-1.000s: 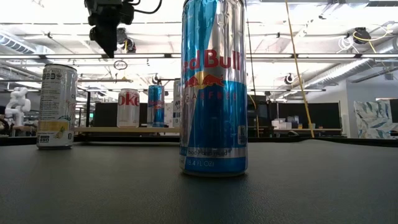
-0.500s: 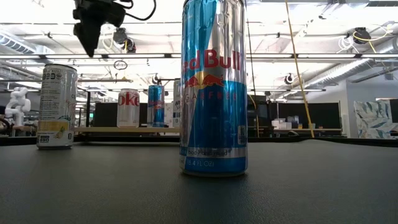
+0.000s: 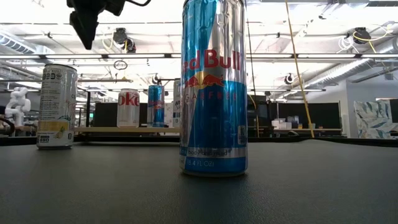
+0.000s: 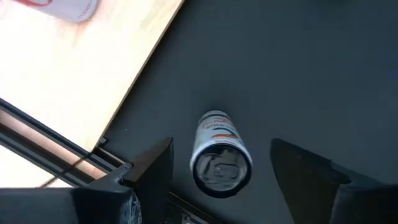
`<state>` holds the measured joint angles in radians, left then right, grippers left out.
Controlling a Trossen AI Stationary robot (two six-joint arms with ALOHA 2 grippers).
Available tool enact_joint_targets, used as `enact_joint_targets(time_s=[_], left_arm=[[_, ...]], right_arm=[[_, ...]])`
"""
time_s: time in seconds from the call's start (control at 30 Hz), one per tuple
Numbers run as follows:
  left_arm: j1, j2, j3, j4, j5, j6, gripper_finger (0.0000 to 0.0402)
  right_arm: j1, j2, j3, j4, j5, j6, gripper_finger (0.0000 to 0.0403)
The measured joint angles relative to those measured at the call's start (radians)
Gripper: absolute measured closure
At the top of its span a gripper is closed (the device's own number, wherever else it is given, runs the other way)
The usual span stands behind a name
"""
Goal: Place canned beverage on shelf
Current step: Put the top white-yellow soda can on the shelf
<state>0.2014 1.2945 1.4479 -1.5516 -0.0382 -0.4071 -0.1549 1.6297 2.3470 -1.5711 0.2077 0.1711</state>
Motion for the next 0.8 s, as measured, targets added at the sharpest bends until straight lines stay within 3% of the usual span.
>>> enact_joint_targets(time_s=[0.2, 0.37, 0.57, 0.8], left_arm=[[-0.073, 0.0, -0.013, -0.001, -0.018, -0.086, 0.014], [-0.113, -0.005, -0.113, -0.004, -0.022, -0.161, 0.014], [-0.134, -0.005, -0.239, 0.017, -0.021, -0.189, 0.014], [-0.135, -0.008, -0.285, 0.071, -0.021, -0.19, 0.014]], right_arm=[[0.0, 0.0, 0.0, 0.0, 0.0, -0.004, 0.0403], [0.0, 0.0, 0.0, 0.0, 0.0, -0.028, 0.0403], [0.0, 0.0, 0.0, 0.0, 0.0, -0.054, 0.0403], [0.0, 0.0, 0.0, 0.0, 0.0, -0.08, 0.0403]])
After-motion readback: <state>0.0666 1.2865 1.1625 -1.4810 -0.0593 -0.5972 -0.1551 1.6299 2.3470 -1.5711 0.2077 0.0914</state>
